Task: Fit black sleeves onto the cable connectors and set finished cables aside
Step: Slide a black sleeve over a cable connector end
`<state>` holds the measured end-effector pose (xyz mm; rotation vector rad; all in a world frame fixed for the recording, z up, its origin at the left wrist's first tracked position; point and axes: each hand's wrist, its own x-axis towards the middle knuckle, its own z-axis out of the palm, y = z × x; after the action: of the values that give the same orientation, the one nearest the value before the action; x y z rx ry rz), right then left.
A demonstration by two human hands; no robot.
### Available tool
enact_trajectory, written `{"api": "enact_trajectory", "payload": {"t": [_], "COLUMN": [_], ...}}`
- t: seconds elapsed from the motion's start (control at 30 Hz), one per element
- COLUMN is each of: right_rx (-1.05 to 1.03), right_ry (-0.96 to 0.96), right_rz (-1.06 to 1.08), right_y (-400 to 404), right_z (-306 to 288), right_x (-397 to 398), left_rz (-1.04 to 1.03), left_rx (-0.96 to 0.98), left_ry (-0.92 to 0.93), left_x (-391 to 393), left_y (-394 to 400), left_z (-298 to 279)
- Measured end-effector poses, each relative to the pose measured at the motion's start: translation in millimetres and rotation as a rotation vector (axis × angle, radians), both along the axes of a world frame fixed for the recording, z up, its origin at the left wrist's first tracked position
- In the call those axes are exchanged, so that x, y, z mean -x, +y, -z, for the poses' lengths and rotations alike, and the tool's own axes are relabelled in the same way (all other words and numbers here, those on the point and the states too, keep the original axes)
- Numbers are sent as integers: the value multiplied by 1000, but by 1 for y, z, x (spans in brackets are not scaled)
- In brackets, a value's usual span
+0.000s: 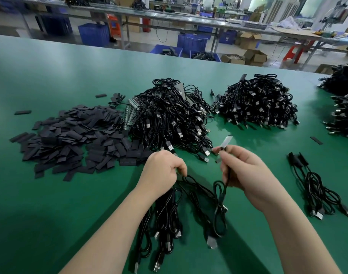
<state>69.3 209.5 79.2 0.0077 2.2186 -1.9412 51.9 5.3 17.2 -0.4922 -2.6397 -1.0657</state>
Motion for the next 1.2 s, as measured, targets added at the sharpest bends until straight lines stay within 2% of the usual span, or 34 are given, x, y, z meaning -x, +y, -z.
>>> {"api": "enact_trajectory", "payload": {"t": [0.1, 0.23, 0.37, 0.43, 0.5, 0.6, 0.7, 0.77, 0.8, 0.87, 0.97, 1.0, 1.07, 1.13, 1.2], "right_rx": [1, -53, -112, -146, -138, 44, 364, 432, 328, 83, -110, -144, -142, -136, -273], "right_ry": [27, -10, 40, 151, 278, 347, 129, -73, -111, -131, -130, -114, -120, -154, -109], "right_rz": [136, 150, 186, 240, 294, 268, 162, 65, -24, -180, -238, -234, -193, -147, -59], "right_y": [3, 10, 8, 3, -7, -33, -66, -81, -84, -88, -85, -83, -76, -69, -62], "right_z": [-2, -2, -3, -8, -15, -22, -16, -5, 4, 18, 30, 31, 33, 33, 30], "right_x": [6, 11, 10, 8, 4, -2, 0, 3, 5, 5, 8, 9, 14, 20, 27], "left_rz": [111, 229, 237, 147, -34, -254, -310, -304, -292, -231, -110, -96, -88, -121, -177], "left_rx": [123, 298, 241, 78, -163, -322, -277, -175, -121, -40, 7, 9, 13, 57, 113], "left_ry": [-16, -40, -49, 89, 232, 485, 756, 803, 761, 551, 142, 57, -19, -21, -23], "left_x": [-2, -6, -7, -9, -10, -9, -9, -10, -10, -10, -7, -5, -3, -4, -3], "left_y": [5, 15, 17, 18, 16, 5, -5, -6, -5, -2, 0, -1, -3, -4, -3], "left_z": [-1, 7, 6, -1, -10, -21, -23, -23, -22, -22, -16, -12, -5, -2, -1]}}
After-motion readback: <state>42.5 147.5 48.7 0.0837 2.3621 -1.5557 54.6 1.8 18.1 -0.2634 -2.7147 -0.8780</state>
